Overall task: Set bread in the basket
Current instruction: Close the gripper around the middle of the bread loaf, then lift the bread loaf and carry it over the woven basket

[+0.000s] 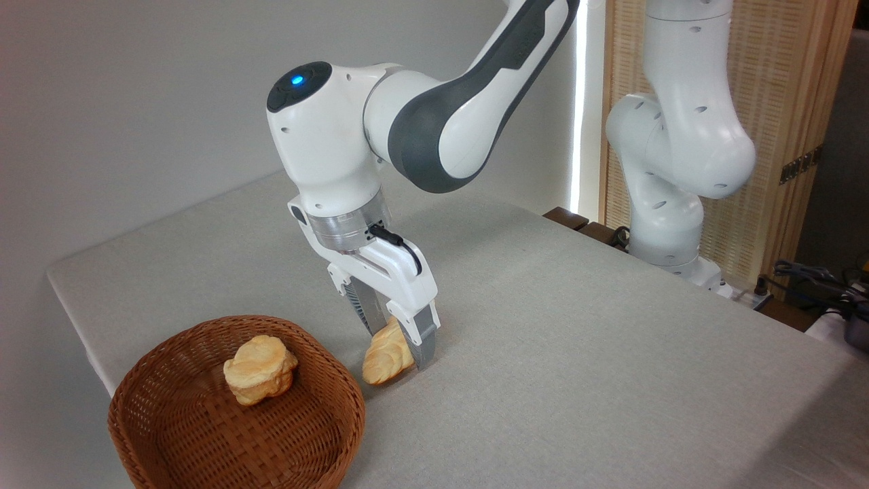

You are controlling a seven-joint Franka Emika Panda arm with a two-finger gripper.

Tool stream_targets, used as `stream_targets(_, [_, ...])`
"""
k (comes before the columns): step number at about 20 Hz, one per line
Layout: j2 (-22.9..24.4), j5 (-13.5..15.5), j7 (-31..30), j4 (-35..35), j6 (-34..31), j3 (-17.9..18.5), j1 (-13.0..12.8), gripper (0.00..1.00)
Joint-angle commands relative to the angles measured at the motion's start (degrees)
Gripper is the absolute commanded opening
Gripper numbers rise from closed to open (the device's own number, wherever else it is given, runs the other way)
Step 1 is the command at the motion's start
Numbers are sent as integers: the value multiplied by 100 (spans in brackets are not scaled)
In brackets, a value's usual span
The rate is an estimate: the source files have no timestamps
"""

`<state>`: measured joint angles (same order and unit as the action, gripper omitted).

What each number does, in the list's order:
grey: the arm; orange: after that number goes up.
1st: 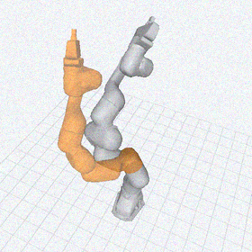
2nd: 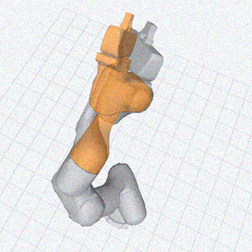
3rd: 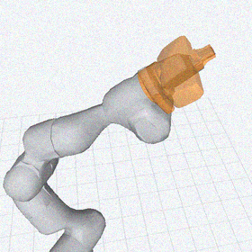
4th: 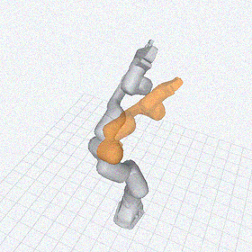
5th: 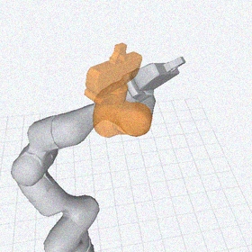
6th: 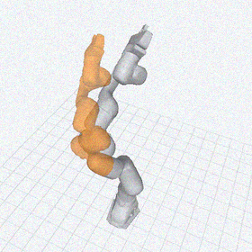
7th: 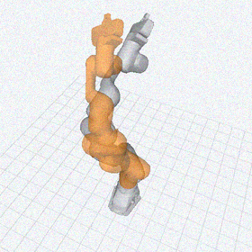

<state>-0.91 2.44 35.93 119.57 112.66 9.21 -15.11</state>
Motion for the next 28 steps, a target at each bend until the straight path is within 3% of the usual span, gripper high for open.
stream_targets(1, [12, 28, 2, 22, 107, 20, -19, 47])
stream_targets(12, [11, 28, 11, 40, 107, 20, -19, 48])
stream_targets(17, [389, 28, 99, -48, -261, 99, 60, 48])
stream_targets(22, [670, 46, 81, -215, -490, 213, 61, 56])
stream_targets(26, [636, 291, 81, -645, -342, 187, 25, 56])
stream_targets(28, [557, 318, 73, -900, 140, 186, 17, 56])
